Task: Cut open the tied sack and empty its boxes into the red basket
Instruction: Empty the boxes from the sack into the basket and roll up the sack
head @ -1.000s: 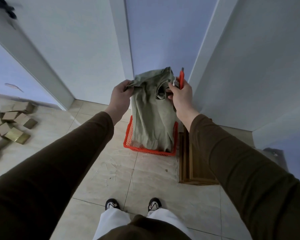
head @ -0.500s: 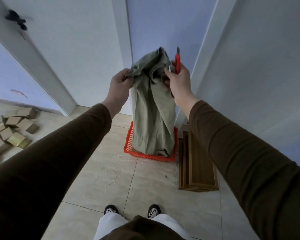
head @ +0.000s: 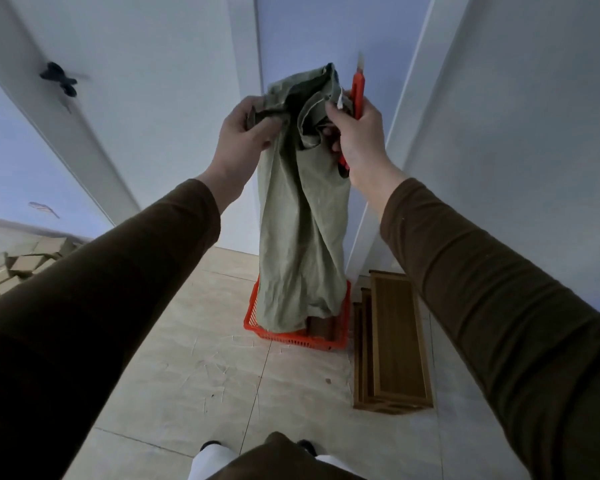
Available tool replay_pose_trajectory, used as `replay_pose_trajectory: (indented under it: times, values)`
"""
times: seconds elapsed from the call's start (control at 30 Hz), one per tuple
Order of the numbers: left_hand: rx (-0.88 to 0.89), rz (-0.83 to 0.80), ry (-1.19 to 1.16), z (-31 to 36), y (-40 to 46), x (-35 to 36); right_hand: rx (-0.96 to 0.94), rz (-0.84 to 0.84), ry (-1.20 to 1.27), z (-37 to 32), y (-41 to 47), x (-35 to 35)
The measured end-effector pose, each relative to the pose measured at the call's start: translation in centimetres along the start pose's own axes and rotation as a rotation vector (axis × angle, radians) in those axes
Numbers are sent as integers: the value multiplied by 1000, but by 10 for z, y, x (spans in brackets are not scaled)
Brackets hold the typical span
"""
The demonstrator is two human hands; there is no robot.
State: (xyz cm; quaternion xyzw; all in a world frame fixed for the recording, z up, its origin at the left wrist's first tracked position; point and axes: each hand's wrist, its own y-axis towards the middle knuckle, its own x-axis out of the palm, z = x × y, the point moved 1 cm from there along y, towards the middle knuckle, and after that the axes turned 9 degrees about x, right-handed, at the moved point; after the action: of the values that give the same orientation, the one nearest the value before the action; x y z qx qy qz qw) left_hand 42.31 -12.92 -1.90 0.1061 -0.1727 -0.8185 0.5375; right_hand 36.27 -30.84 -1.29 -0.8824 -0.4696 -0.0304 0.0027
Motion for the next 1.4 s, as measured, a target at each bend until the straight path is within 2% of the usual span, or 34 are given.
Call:
replay_pose_trajectory:
  times: [0.2, 0.33, 0.43, 0.5, 0.57, 0.6, 0.8, 0.93, 1.0, 1.1, 1.23, 1.33, 1.4]
  values:
    - [-99, 12, -116, 0, -5, -2, 155, -69, 116, -5, -6, -8]
    - [-68, -104, -160, 5, -15, 5, 215, -130, 181, -8, -14, -11]
    - [-16, -109, 3, 9, -24, 13, 236, -178, 211, -13, -19, -11]
    - [53, -214, 102, 9, -27, 19, 262, -213, 207, -15, -23, -8]
    - [60, -340, 40, 6, -31, 26, 281, -250, 194, -16, -26, -4]
    - [52, -354, 30, 4, -32, 30, 281, -271, 183, -17, -26, -2]
    - [55, -144, 121, -6, -25, 27, 181, -366, 149, -13, -24, -8]
    - [-25, -48, 30, -13, -21, 17, 86, -97, 54, 1, -20, -32]
    - [-62, -42, -32, -14, -20, 15, 112, -54, -5, 12, -20, -41]
    - [-112, -50, -101, -11, -20, 20, 138, -232, -63, 27, -29, -42]
    - [-158, -106, -149, -12, -21, 28, 102, -453, 29, 36, -43, -25]
    - [-201, -88, -174, -14, -23, 28, 118, -475, 22, 37, -46, -16]
    - [-220, -58, -163, -16, -24, 27, 131, -411, -20, 40, -44, -15]
